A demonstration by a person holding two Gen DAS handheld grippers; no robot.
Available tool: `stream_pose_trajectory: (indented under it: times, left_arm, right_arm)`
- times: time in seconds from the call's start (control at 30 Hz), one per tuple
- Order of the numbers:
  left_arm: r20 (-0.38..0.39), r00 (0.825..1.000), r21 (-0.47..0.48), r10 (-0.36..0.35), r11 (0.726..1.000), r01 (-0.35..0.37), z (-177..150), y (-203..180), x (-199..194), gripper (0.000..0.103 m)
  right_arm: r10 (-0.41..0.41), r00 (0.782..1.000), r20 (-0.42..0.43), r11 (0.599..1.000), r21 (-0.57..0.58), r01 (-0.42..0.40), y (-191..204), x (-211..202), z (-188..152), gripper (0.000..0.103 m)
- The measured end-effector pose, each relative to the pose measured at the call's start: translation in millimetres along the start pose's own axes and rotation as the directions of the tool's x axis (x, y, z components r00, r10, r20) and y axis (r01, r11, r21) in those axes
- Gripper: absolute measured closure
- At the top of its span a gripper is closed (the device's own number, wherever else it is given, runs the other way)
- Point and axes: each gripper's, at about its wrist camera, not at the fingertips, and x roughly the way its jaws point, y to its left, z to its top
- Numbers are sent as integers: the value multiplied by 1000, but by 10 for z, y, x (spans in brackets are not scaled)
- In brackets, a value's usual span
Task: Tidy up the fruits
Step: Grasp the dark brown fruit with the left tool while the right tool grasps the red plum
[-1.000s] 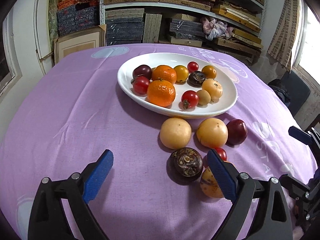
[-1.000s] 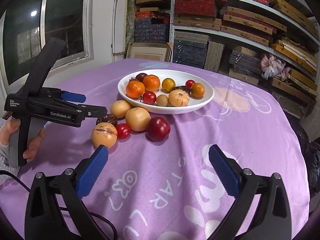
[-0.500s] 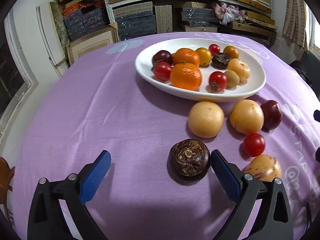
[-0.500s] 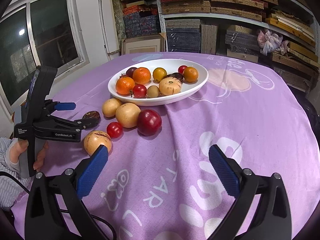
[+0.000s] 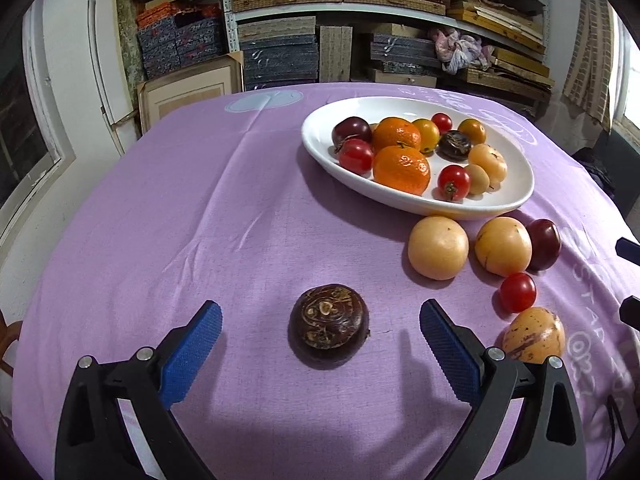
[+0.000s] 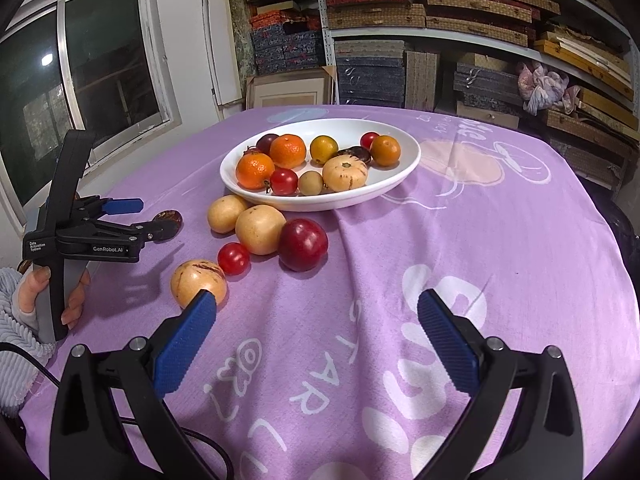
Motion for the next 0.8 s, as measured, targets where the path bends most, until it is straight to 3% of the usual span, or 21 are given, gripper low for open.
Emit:
stream_pose_trajectory:
  times: [0.23, 0.6, 0.8]
  left_arm:
    - [-37, 998, -43, -58, 998, 56, 29, 53, 90, 6]
    - [-66, 997, -29, -36, 999, 35, 16, 30, 131, 10]
    - [-121, 992, -46, -25, 999, 19, 12, 66, 230, 3]
  right_arm:
    - [1, 1000, 0, 1000, 0, -1, 4, 2, -2, 4]
    - [10, 1000, -9, 1000, -24, -10, 89, 62, 44, 4]
    - [-20, 999, -46, 995, -101, 16, 203, 381, 273, 5]
